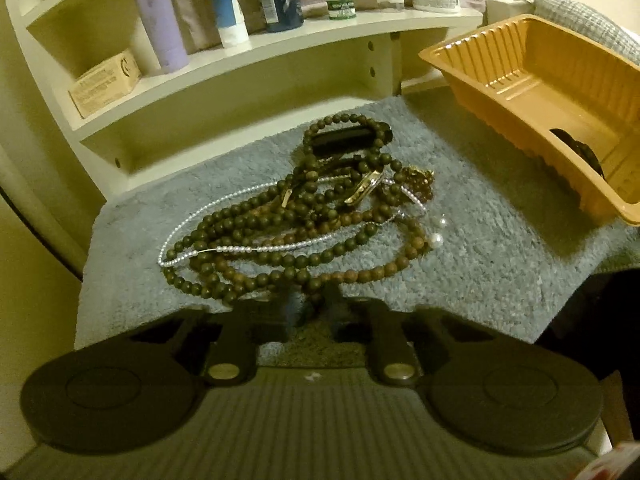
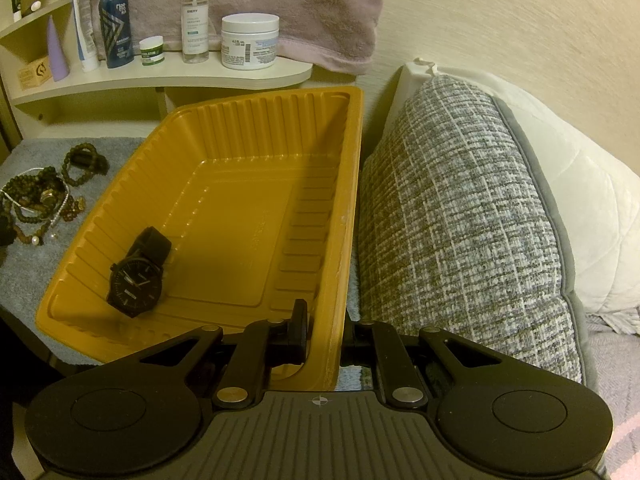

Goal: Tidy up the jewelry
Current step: 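Move the left gripper back over the jewelry pile, then grasp the dark wooden bead necklace with the left gripper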

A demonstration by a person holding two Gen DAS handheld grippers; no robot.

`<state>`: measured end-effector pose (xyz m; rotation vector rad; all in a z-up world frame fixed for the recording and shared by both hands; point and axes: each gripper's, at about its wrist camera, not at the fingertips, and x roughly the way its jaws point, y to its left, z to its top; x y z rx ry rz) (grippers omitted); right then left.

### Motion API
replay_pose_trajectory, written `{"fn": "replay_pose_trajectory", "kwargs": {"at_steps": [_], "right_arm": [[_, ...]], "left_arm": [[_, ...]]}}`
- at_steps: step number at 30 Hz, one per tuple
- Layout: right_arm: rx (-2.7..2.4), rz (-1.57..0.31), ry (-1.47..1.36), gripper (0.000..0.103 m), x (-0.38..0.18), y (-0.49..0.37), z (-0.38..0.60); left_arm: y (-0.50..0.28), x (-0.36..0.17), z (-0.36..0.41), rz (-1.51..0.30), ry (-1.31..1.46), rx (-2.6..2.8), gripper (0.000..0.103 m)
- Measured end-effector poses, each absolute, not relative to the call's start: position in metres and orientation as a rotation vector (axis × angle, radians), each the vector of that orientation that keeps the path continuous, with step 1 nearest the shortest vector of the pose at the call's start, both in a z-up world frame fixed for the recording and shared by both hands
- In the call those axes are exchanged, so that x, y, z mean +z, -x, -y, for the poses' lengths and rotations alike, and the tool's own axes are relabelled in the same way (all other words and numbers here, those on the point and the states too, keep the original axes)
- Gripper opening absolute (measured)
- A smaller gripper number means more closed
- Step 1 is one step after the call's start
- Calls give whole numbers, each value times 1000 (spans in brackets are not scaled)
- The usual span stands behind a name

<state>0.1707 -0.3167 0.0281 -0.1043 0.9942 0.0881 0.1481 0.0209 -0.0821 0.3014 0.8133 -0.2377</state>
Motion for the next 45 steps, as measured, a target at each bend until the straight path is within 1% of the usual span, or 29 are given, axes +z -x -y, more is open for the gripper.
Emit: {"fn": "replay_pose_trajectory", "kwargs": {"at_steps": [3, 6, 16, 22, 36, 45], "right_arm": [[88, -993, 106, 12, 28, -171, 316], [87, -991, 109, 12, 30, -170, 315], [90, -984, 113, 12, 31, -170, 314], [89, -981, 115, 12, 32, -169, 314], [95, -974, 122, 12, 32, -171, 314], [96, -973, 124, 12, 32, -171, 314]], "left_arm": [[-148, -77, -25, -815, -308, -233, 6], [-145, -61, -33, -774, -304, -234, 6], [-145, 37, -73, -563, -277, -208, 6], [-148, 84, -84, -489, -288, -223, 6], [-155, 173, -77, -347, -326, -323, 6], [-152, 221, -64, -245, -339, -373, 6]]}}
